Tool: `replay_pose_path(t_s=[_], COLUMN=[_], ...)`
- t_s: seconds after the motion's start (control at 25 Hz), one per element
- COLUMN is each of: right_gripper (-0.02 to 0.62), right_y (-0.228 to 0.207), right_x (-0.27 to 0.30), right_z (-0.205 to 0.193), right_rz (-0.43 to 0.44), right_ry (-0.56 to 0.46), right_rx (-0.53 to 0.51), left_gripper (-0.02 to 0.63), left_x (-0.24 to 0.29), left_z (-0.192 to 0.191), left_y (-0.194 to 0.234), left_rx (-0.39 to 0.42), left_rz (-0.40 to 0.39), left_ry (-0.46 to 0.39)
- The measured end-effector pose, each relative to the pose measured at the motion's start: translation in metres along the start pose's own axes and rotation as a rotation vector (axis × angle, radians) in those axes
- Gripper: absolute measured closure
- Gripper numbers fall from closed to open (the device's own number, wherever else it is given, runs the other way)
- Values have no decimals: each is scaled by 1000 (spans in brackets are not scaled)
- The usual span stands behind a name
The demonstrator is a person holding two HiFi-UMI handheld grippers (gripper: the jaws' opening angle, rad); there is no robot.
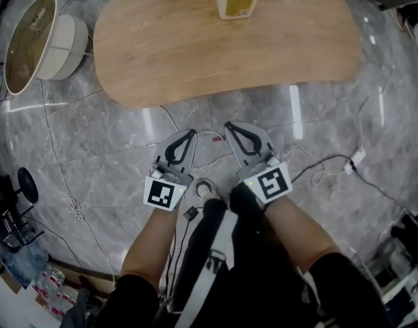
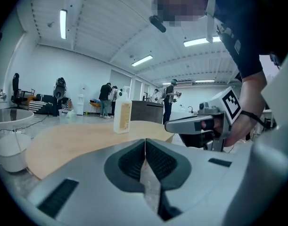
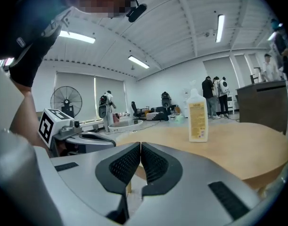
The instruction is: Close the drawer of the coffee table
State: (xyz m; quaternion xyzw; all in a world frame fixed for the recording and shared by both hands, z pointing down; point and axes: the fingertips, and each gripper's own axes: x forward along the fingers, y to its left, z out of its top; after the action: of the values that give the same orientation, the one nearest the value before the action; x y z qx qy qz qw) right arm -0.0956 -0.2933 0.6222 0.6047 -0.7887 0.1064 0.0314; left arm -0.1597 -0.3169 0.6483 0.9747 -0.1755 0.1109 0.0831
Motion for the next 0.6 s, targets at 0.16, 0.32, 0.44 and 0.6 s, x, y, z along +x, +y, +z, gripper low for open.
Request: replay_pose_path(t_s=[0.16,0.32,0.44,0.6], right_gripper=[584,584,584,584], right_y=[13,30,39,58], right_x=[-14,-27,-32,-36], right_z=[26,46,63,78], right_rz=[-5,-7,-14,1], right_ry=[24,48,52,75], right_rx=[-13,-17,-15,-31], left_gripper=[598,598,598,598], left_x=[-15,-33,-45,-61], left_z=[31,52,64,78], left_y=[-8,-18,-22,-25], left_rx=[15,16,11,20], left_rz=[-6,-11,-6,-8], left_ry=[-10,0,9,1])
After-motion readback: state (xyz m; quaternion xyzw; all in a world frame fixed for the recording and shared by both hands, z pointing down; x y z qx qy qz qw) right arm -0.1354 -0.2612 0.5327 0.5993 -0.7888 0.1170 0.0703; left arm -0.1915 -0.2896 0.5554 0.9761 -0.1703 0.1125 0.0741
